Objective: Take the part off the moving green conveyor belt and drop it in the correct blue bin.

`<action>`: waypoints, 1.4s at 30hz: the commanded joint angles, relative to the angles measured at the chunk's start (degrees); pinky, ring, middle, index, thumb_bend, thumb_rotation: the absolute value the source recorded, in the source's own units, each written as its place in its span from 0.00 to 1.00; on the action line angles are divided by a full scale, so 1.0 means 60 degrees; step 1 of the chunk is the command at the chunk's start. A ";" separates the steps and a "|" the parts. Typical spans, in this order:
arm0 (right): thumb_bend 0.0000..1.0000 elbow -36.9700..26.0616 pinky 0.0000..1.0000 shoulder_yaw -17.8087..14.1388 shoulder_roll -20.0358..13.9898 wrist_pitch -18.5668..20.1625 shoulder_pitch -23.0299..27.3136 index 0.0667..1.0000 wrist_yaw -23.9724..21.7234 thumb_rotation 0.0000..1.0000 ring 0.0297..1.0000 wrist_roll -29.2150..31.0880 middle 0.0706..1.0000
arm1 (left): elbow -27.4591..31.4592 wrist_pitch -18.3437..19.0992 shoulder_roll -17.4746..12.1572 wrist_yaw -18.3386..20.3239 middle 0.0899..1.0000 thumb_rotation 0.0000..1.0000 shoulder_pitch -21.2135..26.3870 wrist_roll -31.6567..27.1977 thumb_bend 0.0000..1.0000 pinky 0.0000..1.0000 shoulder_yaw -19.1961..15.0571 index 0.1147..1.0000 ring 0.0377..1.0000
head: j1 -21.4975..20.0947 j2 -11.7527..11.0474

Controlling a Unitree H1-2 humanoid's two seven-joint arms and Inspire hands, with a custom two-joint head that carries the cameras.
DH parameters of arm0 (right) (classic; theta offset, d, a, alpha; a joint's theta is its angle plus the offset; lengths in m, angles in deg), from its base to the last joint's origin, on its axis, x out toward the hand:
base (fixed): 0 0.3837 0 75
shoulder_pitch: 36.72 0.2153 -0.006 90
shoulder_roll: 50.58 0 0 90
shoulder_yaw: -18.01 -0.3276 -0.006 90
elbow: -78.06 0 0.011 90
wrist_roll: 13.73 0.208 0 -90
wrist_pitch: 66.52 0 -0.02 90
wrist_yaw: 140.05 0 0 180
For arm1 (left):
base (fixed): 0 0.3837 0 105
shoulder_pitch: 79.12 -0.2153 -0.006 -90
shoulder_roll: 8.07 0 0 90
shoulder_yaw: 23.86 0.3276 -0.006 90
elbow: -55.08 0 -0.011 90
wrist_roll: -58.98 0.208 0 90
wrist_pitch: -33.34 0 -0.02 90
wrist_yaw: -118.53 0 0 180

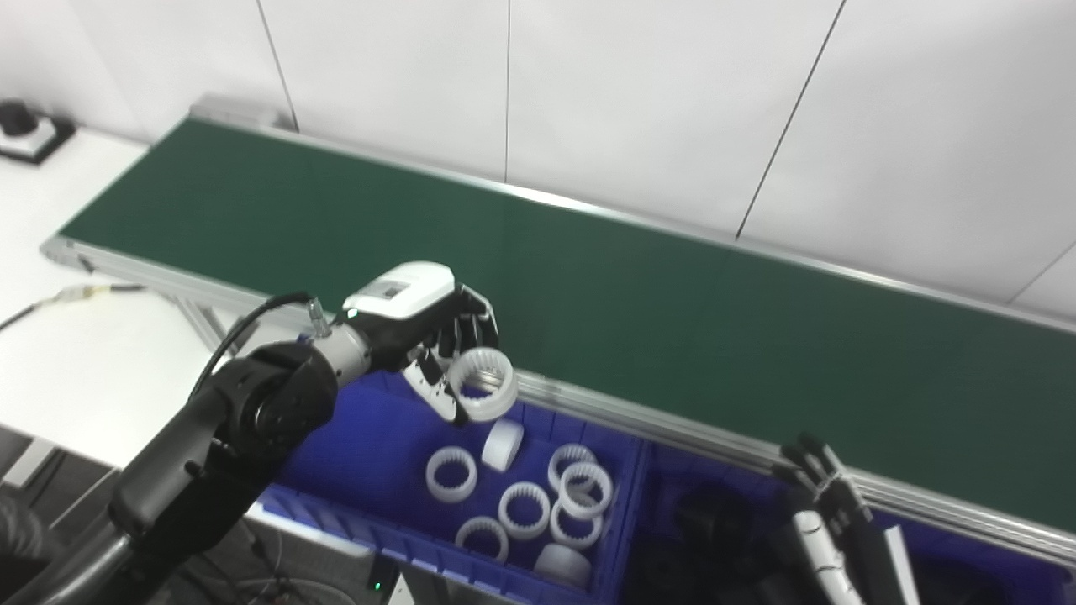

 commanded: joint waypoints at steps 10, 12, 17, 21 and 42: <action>0.51 -0.0227 0.76 -0.0094 -0.0086 0.0058 0.0141 0.88 -0.0231 0.70 0.81 0.0220 0.84 | -0.0236 -0.0299 0.0308 -0.0821 0.43 0.00 -0.0327 0.0261 0.50 0.39 0.0020 0.45 0.39 | -0.0033 0.0065; 0.52 -0.0249 0.76 -0.0096 -0.0098 0.0099 0.0123 0.89 -0.0226 0.70 0.81 0.0199 0.84 | -0.0393 -0.0335 0.0366 -0.0951 0.44 0.00 -0.0384 0.0306 0.50 0.38 0.0022 0.45 0.39 | -0.0068 0.0023; 0.51 -0.0289 0.76 -0.0079 -0.0123 0.0096 0.0080 0.89 -0.0223 0.70 0.81 0.0176 0.84 | -0.1076 -0.0551 0.0584 -0.1601 0.44 0.00 -0.0645 0.0217 0.50 0.38 0.0029 0.45 0.39 | -0.0122 -0.0017; 0.51 -0.0291 0.76 -0.0102 -0.0161 0.0094 0.0043 0.89 -0.0253 0.70 0.81 0.0227 0.84 | -0.1911 -0.0813 0.0839 -0.2209 0.45 0.00 -0.0832 0.0222 0.50 0.40 0.0125 0.44 0.40 | -0.0151 -0.0069; 0.53 -0.0329 0.76 -0.0088 -0.0131 0.0174 -0.0003 0.89 -0.0223 0.70 0.81 0.0234 0.85 | -0.5125 -0.1884 0.1235 -0.3987 0.46 0.00 -0.0692 -0.0315 0.50 0.43 0.0545 0.43 0.42 | -0.0235 -0.0187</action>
